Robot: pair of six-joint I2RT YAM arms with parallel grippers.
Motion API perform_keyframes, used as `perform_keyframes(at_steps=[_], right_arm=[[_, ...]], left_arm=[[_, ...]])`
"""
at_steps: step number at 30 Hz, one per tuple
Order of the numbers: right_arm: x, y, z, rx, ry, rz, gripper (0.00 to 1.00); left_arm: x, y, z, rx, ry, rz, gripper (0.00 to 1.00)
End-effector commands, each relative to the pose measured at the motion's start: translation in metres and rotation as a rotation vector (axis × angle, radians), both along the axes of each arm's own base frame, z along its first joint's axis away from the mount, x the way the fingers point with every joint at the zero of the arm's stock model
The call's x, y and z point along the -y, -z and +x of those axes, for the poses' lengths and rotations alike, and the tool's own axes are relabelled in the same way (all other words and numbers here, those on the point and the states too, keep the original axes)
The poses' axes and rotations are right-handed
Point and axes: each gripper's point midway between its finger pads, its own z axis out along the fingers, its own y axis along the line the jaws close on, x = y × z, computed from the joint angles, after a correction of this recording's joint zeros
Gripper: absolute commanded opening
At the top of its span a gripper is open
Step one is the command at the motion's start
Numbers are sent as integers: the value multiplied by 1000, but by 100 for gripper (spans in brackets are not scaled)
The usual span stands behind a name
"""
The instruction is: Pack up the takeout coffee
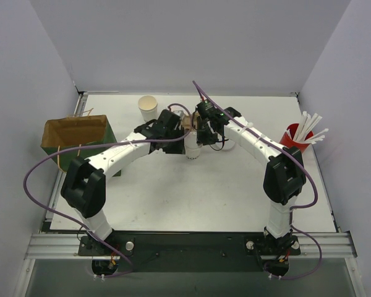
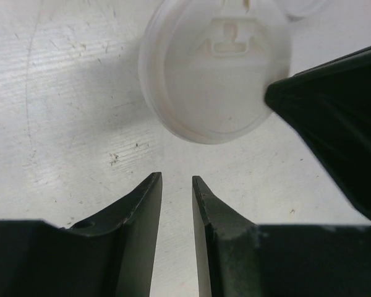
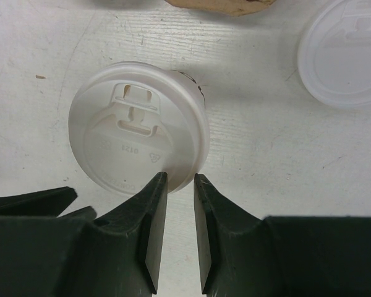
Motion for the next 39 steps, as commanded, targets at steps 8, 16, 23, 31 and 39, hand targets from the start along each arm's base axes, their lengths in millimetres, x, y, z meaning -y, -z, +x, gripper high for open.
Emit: perform_keyframes(at_steps=[8,16,23,31,39], right_arm=[[5,-16,5,25,33,15,21],[6,-16,6,26,34,14,20],[7,-10,6,12,32,5,20],[8,-7,6,7,34,0,20],[9,-6,7,4,34,-3,20]], left_arm=[[9,-85,59,180,-5,-97,40],[13,-49,75,131,-4,-36,39],[5,7,60,40,-4,24,36],[6,-21,61,96,-1,-17,36],[14,-76,61,166,21,-104,40]])
